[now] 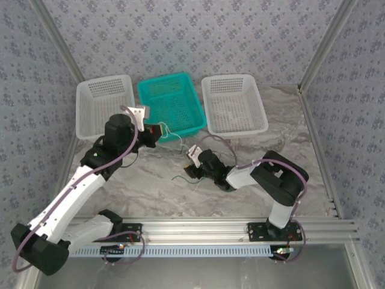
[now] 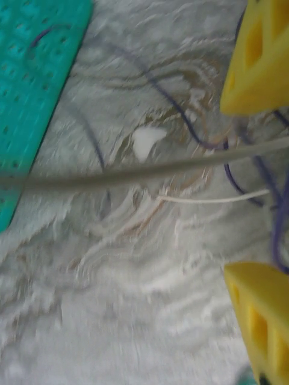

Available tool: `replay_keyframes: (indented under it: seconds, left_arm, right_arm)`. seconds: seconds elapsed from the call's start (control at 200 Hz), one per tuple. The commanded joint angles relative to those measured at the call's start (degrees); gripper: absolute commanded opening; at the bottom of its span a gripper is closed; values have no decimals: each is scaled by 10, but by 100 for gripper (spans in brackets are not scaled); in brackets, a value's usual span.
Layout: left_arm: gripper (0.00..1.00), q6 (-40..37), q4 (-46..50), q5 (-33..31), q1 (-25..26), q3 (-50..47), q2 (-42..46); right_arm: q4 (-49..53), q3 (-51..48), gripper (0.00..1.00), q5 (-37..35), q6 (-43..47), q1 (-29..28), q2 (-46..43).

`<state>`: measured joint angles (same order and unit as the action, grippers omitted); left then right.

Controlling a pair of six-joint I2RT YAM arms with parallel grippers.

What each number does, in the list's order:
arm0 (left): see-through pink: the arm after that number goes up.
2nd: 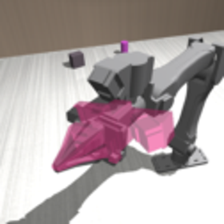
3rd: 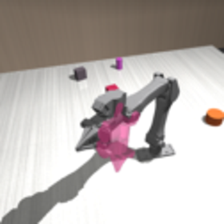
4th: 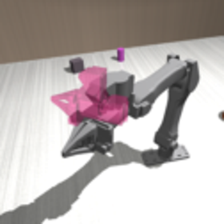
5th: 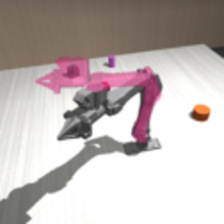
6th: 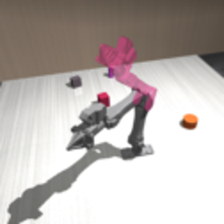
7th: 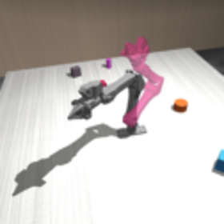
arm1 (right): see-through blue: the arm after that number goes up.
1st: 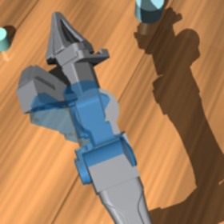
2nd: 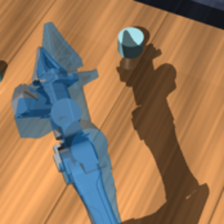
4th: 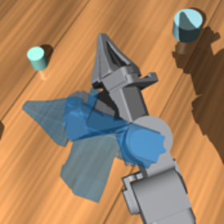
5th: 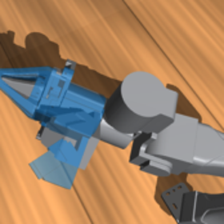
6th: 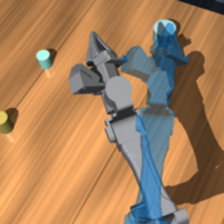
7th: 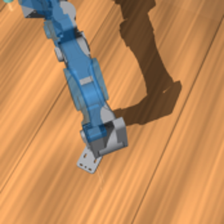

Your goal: Untangle the cables

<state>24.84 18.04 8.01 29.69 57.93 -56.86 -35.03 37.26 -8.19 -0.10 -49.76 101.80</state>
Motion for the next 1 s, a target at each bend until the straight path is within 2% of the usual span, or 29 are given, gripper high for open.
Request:
replay_keyframes:
  seconds: [0.0, 0.085, 0.26, 0.405, 0.525, 0.585, 0.71, 0.824, 0.934, 0.994]
  left_arm:
    - [0, -16, 48, -47, -7, 84, 14]
    - [0, -23, 89, -61, -35, 139, 9]
    - [0, -24, 126, -50, -121, 221, 4]
    - [0, -32, 136, -42, -175, 285, -20]
    - [0, -18, 123, -7, -220, 340, -45]
    - [0, -13, 119, 2, -242, 375, -60]
    - [0, 12, 117, 39, -296, 459, -102]
    - [0, 17, 123, 70, -308, 530, -148]
    - [0, 0, 141, 65, -312, 594, -185]
    - [0, 8, 152, 73, -337, 634, -210]
  right_arm:
    - [-13, 18, 52, -54, -3, 4, 14]
    - [-13, 2, 49, -42, -19, 2, 13]
    - [11, -32, 50, -41, -57, 2, 1]
    - [13, -66, 52, -38, -83, 1, -16]
    - [14, -85, 51, -47, -98, 1, -24]
    - [13, -97, 54, -52, -107, 2, -27]
    - [11, -117, 70, -53, -123, 3, -36]
    - [9, -128, 68, -45, -126, 3, -49]
    - [11, -133, 68, -38, -128, 2, -56]
    - [11, -138, 70, -39, -133, 3, -57]
